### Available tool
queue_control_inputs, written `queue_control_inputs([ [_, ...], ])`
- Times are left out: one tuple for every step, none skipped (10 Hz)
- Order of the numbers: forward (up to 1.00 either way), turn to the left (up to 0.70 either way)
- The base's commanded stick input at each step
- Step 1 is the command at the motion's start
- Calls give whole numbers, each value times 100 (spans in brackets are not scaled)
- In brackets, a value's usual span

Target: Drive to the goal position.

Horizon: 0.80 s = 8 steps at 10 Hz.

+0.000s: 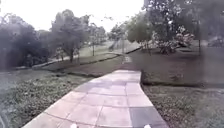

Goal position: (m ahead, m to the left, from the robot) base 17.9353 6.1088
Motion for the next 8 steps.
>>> queue_control_inputs([
  [70,0],
  [70,-11],
  [70,-28],
  [70,-35],
  [70,-35],
  [70,-35],
  [70,-35],
  [70,-35],
])
